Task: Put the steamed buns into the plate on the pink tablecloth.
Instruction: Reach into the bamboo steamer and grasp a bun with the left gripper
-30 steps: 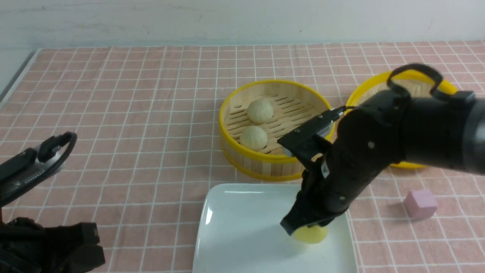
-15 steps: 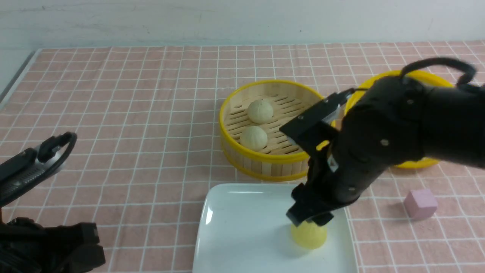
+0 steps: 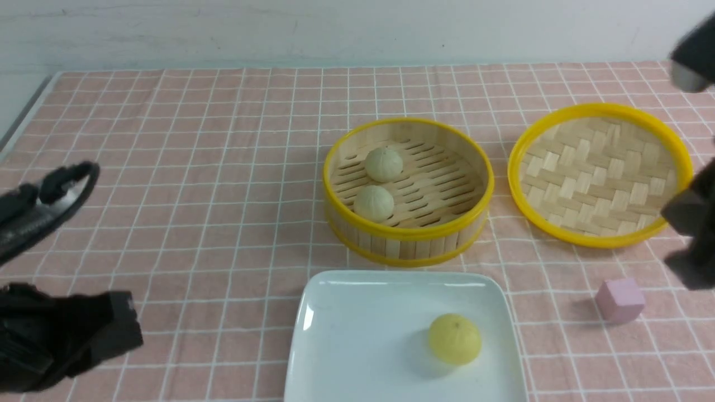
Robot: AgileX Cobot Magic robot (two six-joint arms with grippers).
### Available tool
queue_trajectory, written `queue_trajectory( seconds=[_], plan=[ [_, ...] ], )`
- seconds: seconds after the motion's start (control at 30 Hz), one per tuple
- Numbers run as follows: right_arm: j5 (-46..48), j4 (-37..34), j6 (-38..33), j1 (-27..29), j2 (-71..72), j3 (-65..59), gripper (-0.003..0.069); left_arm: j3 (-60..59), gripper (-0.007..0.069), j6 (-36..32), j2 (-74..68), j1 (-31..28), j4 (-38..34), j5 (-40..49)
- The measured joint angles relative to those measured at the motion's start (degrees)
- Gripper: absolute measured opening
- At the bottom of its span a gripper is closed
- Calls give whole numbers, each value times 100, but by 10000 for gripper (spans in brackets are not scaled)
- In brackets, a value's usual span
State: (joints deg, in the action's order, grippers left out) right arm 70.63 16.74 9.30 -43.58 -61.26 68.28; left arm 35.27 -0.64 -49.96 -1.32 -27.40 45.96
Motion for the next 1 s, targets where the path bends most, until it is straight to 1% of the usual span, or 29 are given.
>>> queue_trajectory(
  seconds=[0.07,0.1,0.2,0.23,0.33,0.37,0.43,0.47,0.53,0.6,0.67,0.77,0.8,0.83,0.87,0.9,0.93,1.0],
  plan=[
    [67,-1,0,0,633,-485,-13,658,37,-19,-358,12,5,326],
    [81,-1,0,0,838,-660,-13,860,22,-19,-460,28,5,427],
    [82,-16,46,0,1559,-1379,-13,1561,1,-103,-1072,215,24,533],
    [74,-16,58,0,1603,-1429,-13,1607,1,-120,-1164,254,26,533],
    [-409,-23,107,0,2269,-2249,-12,2454,1,-156,-2102,776,50,521],
    [-590,-23,109,0,2414,-2486,-11,2736,1,-161,-2386,1033,68,509],
    [-794,-17,121,0,2570,-2753,-9,3120,1,-161,-2917,1414,97,494],
    [-836,-17,121,0,2584,-2810,-9,3216,1,-161,-2978,1454,113,489],
    [-1012,-10,126,0,2690,-3047,-8,3765,11,-83,-3694,1898,209,484],
    [-1109,22,126,0,2702,-3154,-8,4267,41,208,-4276,2221,358,469],
    [-1163,28,126,0,2702,-3175,-8,4720,91,556,-4789,2486,571,427],
    [-1245,33,126,0,2702,-3179,-5,5460,194,1025,-5591,2872,1115,384],
    [-1270,33,126,0,2702,-3182,-5,5734,239,1147,-5881,3003,1368,379],
    [-1280,33,126,0,2702,-3182,-5,5778,239,1168,-5928,3003,1409,379],
    [-1291,33,126,0,2702,-3182,-4,6106,301,1275,-6270,3153,1735,379],
    [-1291,33,126,0,2702,-3182,-4,6144,307,1285,-6309,3166,1773,379],
    [-1310,33,126,0,2702,-3182,-1,6447,344,1334,-6591,3247,2078,379],
    [-1330,33,126,0,2702,-3182,-1,6644,375,1368,-6816,3284,2267,371]
  ],
)
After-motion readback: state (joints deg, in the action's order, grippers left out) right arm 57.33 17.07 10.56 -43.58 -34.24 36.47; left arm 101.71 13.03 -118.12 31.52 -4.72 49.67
